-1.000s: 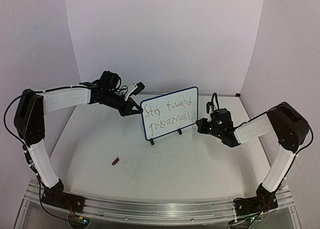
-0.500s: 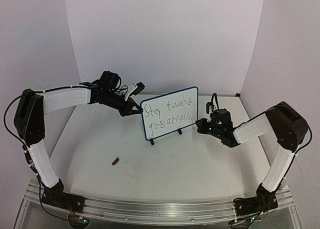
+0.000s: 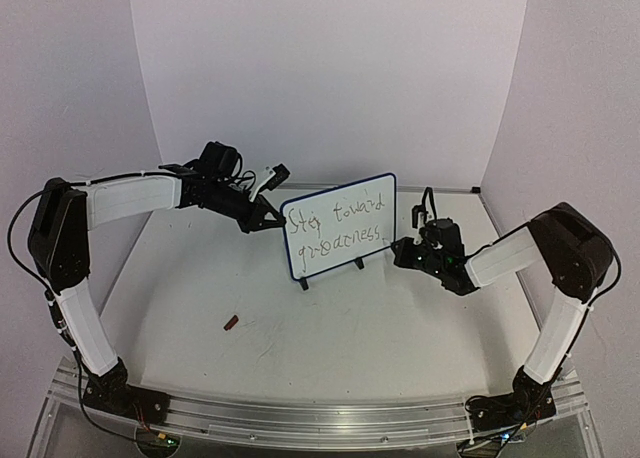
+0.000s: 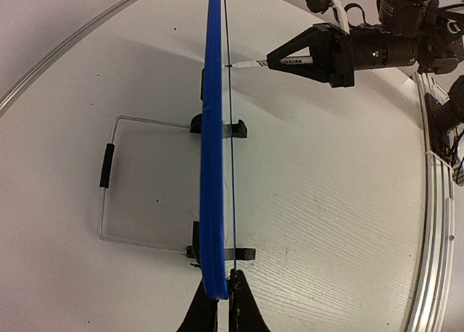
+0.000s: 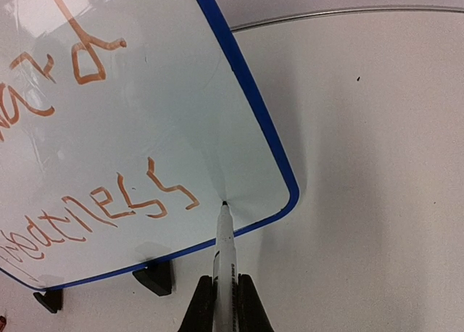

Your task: Write a sentence on the whiteboard

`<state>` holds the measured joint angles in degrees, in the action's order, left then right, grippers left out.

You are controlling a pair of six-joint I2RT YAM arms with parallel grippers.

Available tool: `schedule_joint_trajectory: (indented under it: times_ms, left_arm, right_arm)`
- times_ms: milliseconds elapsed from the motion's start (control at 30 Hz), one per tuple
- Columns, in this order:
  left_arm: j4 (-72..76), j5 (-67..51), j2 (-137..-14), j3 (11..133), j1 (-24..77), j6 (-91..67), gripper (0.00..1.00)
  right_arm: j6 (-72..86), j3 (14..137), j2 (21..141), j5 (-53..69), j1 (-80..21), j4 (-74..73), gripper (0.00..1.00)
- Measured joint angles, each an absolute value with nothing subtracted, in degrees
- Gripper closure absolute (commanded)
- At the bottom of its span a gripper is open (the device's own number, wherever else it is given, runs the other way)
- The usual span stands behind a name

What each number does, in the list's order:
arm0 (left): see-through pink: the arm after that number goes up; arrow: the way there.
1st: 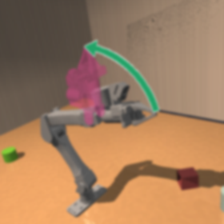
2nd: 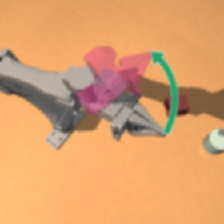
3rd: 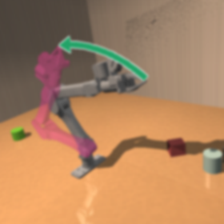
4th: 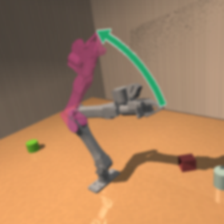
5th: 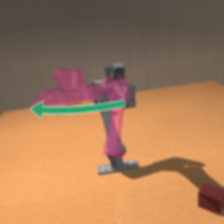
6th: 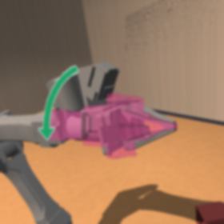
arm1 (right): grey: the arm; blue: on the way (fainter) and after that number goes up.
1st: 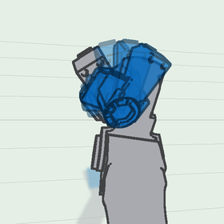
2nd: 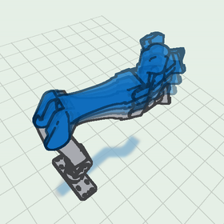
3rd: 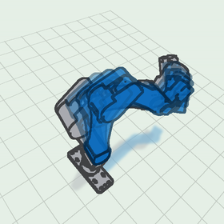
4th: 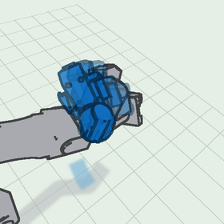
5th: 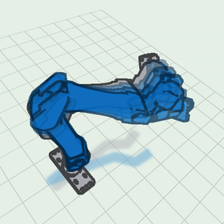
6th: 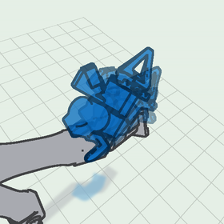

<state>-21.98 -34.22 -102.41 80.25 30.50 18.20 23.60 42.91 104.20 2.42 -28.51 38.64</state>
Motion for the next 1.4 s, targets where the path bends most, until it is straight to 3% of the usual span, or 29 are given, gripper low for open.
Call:
schedule_joint_trajectory:
  times_ms: [1033, 1400]
  left_arm:
    - [-22.02, -34.2, -102.51, 80.33, 30.38, 17.74, 1.0]
    - [-22.75, -35.09, -102.96, 80.66, 28.88, 16.45, 1.0]
  right_arm:
    - [24.0, 42.91, 104.24, 2.88, -28.15, 39.37, 1.0]
    - [23.82, 32.84, 79.17, 2.13, -28.14, 30.22, 1.0]
